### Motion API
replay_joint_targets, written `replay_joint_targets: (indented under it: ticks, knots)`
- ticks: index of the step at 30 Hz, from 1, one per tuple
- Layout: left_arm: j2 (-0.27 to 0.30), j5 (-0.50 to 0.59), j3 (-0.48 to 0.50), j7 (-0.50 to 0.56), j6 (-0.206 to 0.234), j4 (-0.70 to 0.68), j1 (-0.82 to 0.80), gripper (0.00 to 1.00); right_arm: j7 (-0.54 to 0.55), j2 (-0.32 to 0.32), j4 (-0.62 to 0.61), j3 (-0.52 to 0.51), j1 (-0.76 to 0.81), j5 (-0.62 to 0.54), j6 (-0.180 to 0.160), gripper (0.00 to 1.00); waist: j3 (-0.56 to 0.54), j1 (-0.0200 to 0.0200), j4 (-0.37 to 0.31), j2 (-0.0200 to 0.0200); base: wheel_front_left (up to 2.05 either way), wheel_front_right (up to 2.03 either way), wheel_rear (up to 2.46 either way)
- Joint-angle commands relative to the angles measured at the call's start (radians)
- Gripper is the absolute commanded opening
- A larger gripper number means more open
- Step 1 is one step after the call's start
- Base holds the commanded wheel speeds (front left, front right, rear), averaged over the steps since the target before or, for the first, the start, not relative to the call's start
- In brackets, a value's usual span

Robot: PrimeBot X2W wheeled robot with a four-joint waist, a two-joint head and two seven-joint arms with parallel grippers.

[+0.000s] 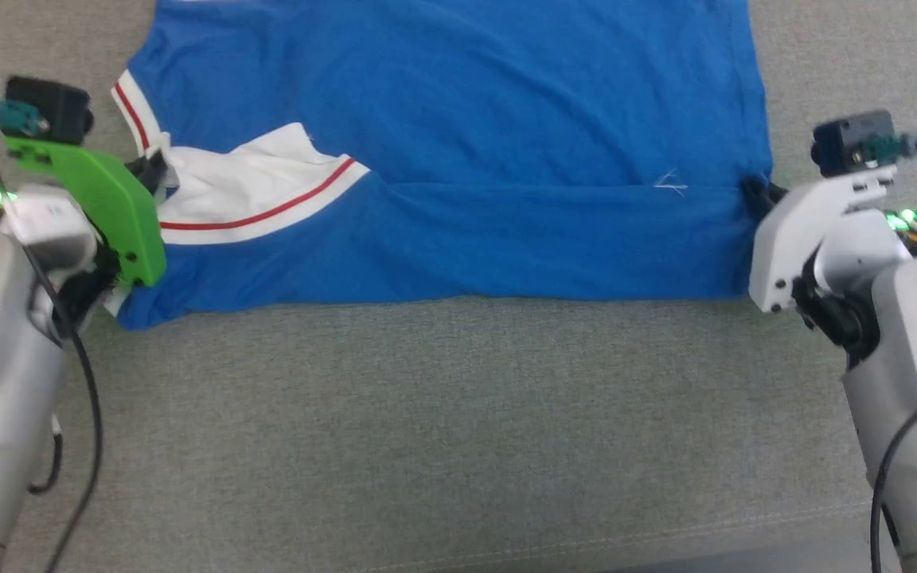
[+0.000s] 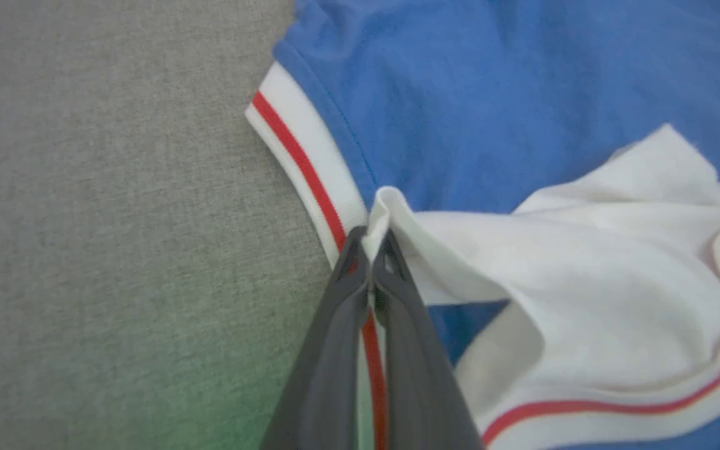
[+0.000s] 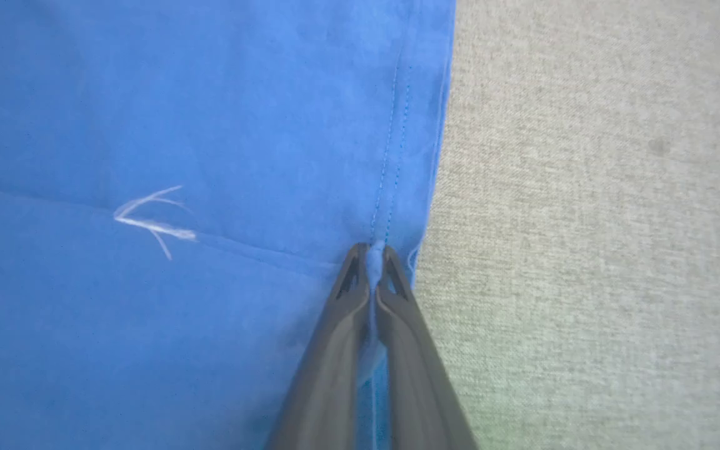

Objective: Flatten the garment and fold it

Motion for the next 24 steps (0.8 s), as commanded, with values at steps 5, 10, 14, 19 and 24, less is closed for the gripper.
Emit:
replay_joint_targets:
  ticks: [5,10,14,19,24]
  knots:
    - [0.010,-0.083,-0.011,0.244,0.023,0.057,-0.019,0.00,0.140,-0.011,0.049,0.054,-0.070,0.057,-0.002,0.00,0.026,-0.0001,-0.026,0.0000,0.00,0.00,0.00]
    - [0.000,-0.133,0.001,0.345,0.067,0.025,-0.009,0.36,0.196,-0.012,0.042,0.056,-0.085,0.093,-0.002,0.00,0.017,-0.0001,-0.025,0.0000,0.00,0.00,0.00]
    - [-0.004,-0.093,0.015,0.202,0.075,-0.041,0.009,1.00,0.134,-0.009,0.001,0.033,-0.053,0.100,-0.002,1.00,-0.011,-0.0001,-0.017,0.0000,0.00,0.00,0.00]
    - [-0.032,0.006,0.045,-0.165,0.102,-0.112,0.077,1.00,-0.057,0.011,-0.083,-0.029,0.051,0.098,-0.002,1.00,-0.078,-0.0001,-0.004,0.0000,0.00,0.00,0.00]
    - [-0.097,0.030,0.076,-0.445,0.136,-0.172,0.206,1.00,-0.280,0.059,-0.175,-0.103,0.200,0.069,-0.002,1.00,-0.157,-0.0001,0.006,0.0000,0.00,0.00,0.00]
